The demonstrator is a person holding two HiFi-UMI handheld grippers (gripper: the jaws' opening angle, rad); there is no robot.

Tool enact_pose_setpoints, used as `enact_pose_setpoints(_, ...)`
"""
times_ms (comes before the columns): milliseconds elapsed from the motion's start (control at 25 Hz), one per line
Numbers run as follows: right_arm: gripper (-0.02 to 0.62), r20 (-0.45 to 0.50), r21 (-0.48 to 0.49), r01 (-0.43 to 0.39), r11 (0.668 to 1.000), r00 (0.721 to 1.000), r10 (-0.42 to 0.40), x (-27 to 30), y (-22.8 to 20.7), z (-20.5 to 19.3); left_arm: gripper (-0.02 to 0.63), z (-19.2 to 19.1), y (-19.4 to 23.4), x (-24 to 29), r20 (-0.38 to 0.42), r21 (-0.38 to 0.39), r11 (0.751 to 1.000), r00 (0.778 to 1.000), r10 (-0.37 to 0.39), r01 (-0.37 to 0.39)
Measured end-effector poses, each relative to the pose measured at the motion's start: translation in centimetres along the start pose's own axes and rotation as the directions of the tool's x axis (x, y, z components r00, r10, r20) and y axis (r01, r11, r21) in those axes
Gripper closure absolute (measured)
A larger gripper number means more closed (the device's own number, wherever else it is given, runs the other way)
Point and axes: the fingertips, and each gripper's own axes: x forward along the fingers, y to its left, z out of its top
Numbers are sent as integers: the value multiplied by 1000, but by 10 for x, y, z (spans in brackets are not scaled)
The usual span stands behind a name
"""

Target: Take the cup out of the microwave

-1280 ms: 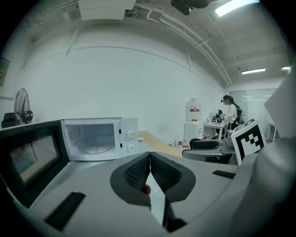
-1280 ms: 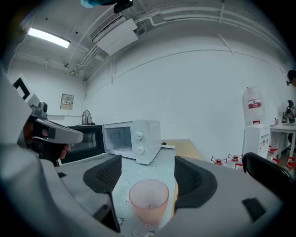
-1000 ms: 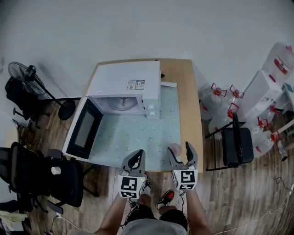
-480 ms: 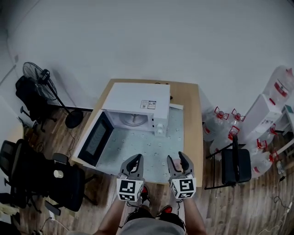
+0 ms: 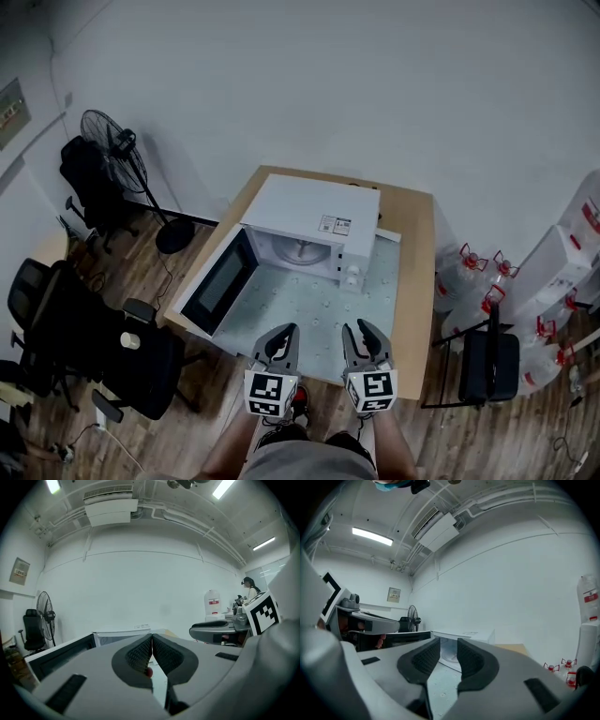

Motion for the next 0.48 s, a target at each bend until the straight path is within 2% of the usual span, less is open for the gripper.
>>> enact_pose_setpoints(200,503,3,-22,-51,998,999,51,8,19,1,583,-6,12,-7,-9,-5,999,999,38,-38)
enact_pose_setpoints(480,569,-7,-28,-81,996,997,80,16,29,-2,583,-12,23,-12,-19,-18,997,997,75,-76)
